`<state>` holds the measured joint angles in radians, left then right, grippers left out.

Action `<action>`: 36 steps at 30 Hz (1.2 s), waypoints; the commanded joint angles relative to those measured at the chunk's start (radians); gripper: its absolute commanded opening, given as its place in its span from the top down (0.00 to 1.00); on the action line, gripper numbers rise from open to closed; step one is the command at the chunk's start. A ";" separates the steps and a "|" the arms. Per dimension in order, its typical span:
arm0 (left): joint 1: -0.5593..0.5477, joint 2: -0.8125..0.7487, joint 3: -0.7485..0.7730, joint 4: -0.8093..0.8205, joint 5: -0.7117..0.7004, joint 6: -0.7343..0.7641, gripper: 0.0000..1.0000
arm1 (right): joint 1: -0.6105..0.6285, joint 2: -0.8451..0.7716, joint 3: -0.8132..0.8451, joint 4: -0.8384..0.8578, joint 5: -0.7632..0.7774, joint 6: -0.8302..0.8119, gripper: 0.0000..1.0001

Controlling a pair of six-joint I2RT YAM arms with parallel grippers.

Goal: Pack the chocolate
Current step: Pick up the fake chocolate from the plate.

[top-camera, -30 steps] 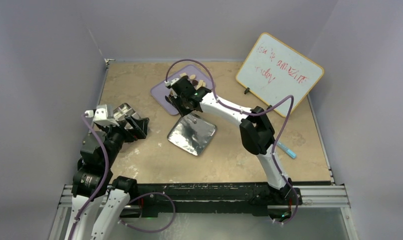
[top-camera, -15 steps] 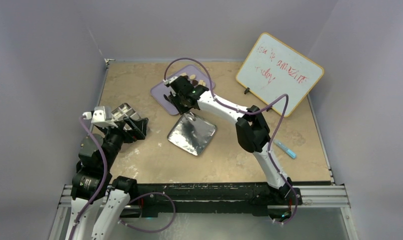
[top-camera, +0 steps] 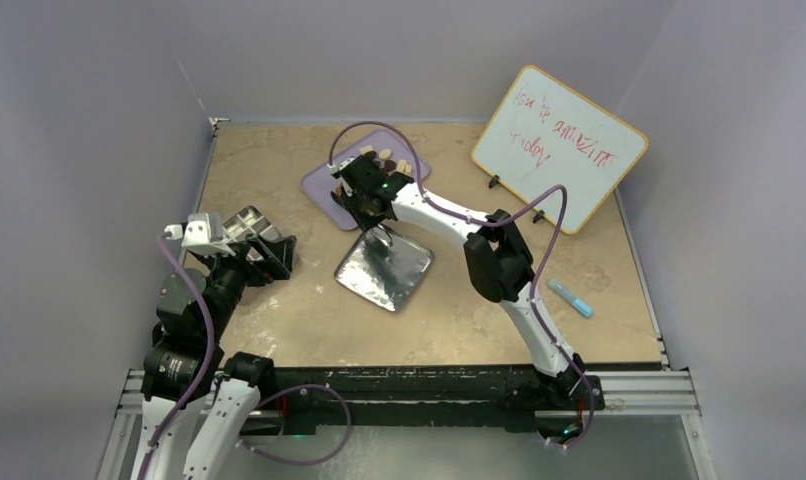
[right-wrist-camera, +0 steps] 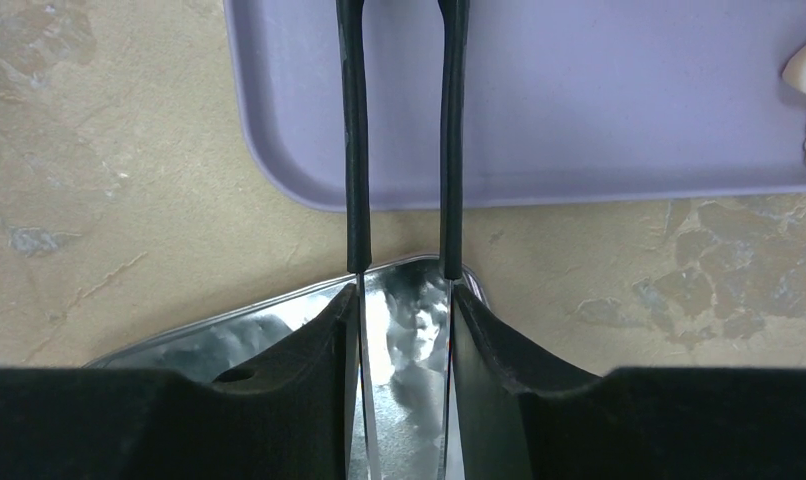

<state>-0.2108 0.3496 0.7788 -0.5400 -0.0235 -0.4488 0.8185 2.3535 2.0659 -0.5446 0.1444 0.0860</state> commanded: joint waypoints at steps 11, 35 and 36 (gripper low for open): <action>0.002 -0.010 0.011 0.023 -0.013 0.019 0.00 | -0.005 0.059 0.135 -0.033 0.026 -0.028 0.62; 0.002 -0.027 0.014 0.018 -0.030 0.016 0.00 | 0.008 -0.244 -0.160 0.145 -0.167 0.072 0.90; 0.002 -0.030 0.014 0.018 -0.031 0.016 0.00 | 0.016 -0.256 -0.172 0.152 -0.176 0.074 0.90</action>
<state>-0.2108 0.3332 0.7788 -0.5407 -0.0391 -0.4488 0.8181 2.1895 1.9350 -0.4648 0.0479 0.1207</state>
